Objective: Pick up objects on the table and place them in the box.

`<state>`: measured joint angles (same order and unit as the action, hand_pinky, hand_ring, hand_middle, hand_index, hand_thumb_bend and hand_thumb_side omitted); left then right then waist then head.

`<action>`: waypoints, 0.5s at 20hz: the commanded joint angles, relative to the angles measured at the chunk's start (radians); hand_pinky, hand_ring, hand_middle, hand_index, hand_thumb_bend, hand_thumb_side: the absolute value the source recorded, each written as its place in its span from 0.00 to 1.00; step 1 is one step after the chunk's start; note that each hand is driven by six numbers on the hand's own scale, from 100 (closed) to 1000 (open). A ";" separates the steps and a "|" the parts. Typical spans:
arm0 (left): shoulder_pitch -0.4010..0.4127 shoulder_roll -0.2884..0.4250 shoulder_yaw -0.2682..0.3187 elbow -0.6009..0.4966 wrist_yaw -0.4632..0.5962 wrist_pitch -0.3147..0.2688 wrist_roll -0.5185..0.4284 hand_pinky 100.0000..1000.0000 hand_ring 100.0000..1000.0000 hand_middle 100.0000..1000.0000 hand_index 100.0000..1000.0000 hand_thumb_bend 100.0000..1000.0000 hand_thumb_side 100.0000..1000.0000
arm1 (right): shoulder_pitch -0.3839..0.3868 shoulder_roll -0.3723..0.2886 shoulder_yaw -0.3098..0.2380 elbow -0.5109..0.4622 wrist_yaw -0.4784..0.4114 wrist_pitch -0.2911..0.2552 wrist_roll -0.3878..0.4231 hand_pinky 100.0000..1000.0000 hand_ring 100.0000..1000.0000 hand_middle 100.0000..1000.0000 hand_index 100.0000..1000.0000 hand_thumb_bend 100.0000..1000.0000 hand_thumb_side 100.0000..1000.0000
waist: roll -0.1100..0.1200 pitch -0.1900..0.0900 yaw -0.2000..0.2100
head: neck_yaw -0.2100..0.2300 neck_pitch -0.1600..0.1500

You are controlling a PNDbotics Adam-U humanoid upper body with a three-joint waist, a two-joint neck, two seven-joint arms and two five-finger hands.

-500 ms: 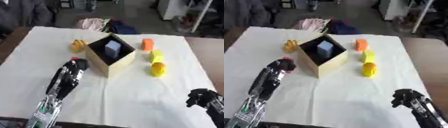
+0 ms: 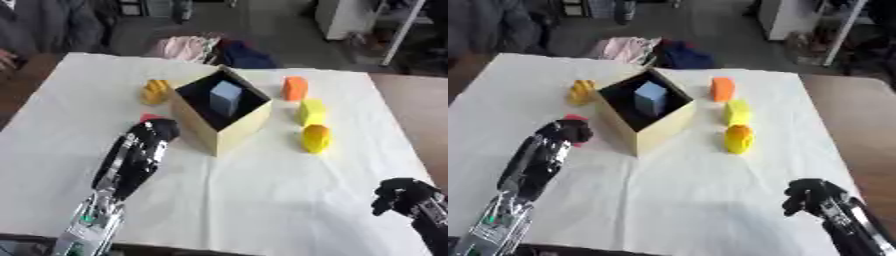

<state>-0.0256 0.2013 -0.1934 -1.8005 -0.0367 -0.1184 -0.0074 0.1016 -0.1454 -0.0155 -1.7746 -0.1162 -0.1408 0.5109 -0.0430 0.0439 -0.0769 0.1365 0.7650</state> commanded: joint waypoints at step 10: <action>-0.012 -0.002 -0.001 -0.015 -0.002 -0.001 -0.003 0.75 0.68 0.56 0.70 0.00 0.60 | -0.006 -0.018 0.000 -0.008 -0.004 -0.004 0.004 0.48 0.52 0.55 0.67 0.00 0.70 | 0.008 0.010 0.001 | -0.002 0.005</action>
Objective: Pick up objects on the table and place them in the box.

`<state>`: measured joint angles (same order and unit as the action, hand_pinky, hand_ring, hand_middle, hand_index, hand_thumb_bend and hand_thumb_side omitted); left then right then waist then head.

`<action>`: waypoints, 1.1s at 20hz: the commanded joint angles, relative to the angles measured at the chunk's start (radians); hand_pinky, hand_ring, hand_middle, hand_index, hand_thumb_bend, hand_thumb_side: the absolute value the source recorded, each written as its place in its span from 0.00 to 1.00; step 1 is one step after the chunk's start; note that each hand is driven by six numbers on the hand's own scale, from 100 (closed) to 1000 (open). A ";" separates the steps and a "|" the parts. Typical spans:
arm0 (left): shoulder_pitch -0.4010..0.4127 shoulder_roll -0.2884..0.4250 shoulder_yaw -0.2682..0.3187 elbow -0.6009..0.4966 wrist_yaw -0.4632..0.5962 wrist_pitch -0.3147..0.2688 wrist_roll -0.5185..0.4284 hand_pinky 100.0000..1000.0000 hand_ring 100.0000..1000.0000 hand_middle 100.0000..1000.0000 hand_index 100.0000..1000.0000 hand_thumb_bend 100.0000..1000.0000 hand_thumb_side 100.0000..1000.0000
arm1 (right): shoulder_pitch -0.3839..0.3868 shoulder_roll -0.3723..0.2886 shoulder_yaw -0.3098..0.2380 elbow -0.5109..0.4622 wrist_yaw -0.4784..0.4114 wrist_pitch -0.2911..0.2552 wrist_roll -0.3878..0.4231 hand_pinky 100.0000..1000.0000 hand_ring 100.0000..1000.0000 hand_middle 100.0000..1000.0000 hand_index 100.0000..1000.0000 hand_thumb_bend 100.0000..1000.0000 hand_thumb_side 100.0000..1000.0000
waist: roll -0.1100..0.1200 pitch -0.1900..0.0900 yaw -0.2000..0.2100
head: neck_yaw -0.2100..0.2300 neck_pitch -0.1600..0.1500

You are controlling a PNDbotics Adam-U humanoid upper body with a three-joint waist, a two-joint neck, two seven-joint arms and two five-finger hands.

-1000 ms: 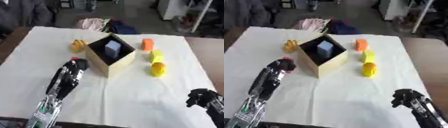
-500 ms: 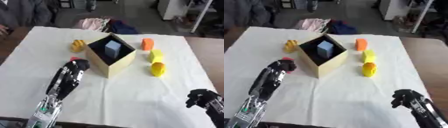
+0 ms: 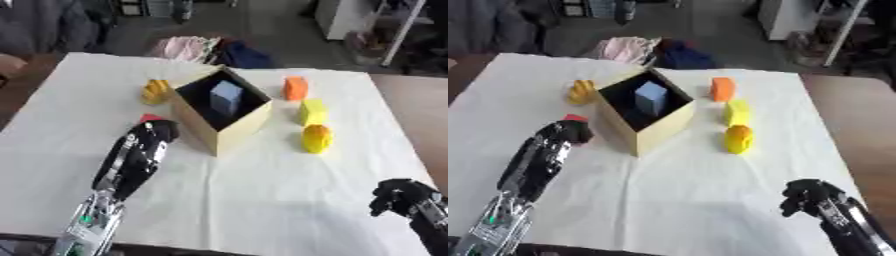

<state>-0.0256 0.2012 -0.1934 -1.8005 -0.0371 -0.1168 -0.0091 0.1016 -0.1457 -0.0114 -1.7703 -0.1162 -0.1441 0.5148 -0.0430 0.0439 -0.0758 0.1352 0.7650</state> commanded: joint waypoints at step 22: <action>-0.103 0.502 0.146 -0.198 -0.236 -0.013 -0.128 0.81 0.78 0.73 0.86 0.00 0.20 | 0.001 -0.020 -0.019 -0.021 -0.011 -0.017 -0.005 0.48 0.52 0.55 0.68 0.00 0.67 | 0.018 0.012 -0.014 | -0.004 0.005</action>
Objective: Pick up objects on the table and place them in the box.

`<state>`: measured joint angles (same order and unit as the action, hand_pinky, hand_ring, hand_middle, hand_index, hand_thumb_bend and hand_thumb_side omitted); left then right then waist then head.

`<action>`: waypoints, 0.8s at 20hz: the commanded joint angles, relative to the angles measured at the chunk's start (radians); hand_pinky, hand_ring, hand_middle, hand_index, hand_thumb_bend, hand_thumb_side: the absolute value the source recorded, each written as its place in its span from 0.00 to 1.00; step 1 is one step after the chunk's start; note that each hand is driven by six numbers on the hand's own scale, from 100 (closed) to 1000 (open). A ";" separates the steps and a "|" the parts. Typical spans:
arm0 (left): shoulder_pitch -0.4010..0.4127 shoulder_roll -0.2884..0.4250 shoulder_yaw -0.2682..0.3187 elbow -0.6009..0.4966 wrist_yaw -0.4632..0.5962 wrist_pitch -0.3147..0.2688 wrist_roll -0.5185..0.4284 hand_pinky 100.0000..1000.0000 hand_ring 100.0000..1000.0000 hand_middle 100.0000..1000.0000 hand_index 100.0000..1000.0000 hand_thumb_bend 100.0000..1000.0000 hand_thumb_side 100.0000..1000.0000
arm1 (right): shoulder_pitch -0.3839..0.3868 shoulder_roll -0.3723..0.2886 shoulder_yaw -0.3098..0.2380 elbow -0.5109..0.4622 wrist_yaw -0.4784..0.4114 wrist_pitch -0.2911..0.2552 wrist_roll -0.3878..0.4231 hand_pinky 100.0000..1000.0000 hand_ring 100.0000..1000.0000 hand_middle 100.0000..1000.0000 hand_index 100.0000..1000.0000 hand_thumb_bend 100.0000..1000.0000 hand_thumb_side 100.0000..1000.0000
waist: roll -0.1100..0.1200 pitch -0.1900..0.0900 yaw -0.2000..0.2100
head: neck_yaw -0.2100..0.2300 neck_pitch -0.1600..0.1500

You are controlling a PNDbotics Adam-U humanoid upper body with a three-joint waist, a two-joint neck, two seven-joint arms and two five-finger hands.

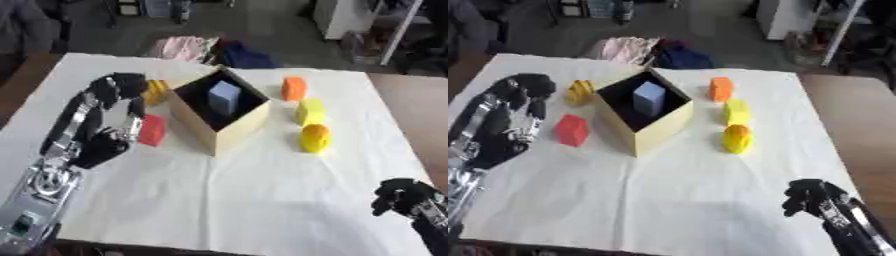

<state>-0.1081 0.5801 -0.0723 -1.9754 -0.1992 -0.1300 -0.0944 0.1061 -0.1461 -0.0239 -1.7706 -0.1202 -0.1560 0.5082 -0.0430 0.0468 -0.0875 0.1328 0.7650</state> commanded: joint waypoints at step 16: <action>-0.269 0.370 -0.100 0.360 -0.408 -0.076 -0.375 0.85 0.85 0.83 0.95 0.00 0.22 | 0.002 -0.027 -0.002 -0.023 -0.022 -0.017 0.018 0.48 0.52 0.55 0.68 0.00 0.69 | 0.017 0.034 -0.034 | 0.007 0.005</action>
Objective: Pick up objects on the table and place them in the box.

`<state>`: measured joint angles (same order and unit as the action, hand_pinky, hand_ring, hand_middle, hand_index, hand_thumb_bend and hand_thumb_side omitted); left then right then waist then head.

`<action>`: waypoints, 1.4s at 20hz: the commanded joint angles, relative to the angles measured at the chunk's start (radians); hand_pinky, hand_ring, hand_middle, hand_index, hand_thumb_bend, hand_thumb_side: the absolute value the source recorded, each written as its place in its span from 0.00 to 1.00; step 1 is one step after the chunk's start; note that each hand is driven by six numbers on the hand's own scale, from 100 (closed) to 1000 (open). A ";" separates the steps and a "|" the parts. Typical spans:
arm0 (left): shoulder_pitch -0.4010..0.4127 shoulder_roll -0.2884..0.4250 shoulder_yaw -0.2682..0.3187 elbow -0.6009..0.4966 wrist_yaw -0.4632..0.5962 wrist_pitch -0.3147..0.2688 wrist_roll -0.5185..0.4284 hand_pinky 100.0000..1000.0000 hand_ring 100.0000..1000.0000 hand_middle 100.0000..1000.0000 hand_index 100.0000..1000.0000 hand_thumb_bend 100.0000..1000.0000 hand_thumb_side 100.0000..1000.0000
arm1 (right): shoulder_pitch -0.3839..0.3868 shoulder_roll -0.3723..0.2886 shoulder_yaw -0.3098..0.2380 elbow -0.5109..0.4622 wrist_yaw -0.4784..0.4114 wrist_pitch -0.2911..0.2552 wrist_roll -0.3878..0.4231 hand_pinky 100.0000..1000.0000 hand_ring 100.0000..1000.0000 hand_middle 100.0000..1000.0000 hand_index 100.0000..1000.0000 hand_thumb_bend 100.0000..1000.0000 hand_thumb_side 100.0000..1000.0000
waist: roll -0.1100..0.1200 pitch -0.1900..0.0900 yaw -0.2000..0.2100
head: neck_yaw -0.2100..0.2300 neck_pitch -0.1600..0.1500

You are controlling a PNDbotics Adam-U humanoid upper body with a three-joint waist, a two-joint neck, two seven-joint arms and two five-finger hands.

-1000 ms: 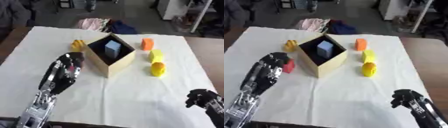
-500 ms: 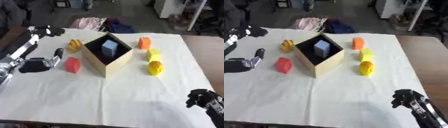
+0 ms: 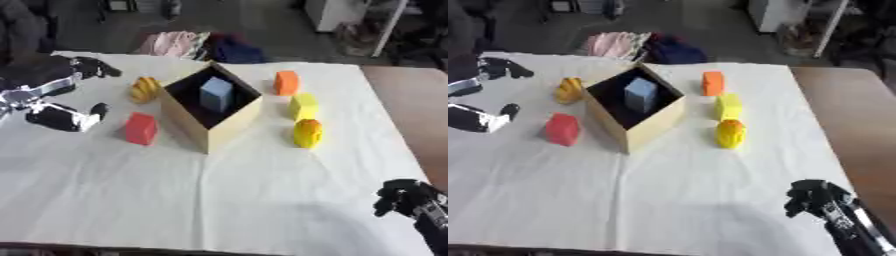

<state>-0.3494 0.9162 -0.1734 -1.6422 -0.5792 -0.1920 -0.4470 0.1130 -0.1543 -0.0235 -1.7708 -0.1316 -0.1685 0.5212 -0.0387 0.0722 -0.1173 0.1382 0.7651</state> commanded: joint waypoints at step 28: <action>-0.217 -0.088 -0.108 0.294 -0.261 -0.134 -0.180 0.87 0.86 0.88 0.97 0.12 0.43 | -0.019 -0.021 0.001 -0.021 -0.021 -0.020 0.011 0.48 0.52 0.55 0.68 0.00 0.71 | -0.018 0.067 -0.043 | -0.006 0.005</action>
<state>-0.5459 0.8084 -0.2839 -1.3441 -0.8306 -0.3210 -0.6229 0.1001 -0.1550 -0.0231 -1.7757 -0.1428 -0.1862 0.5336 -0.0456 0.1361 -0.1593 0.1308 0.7651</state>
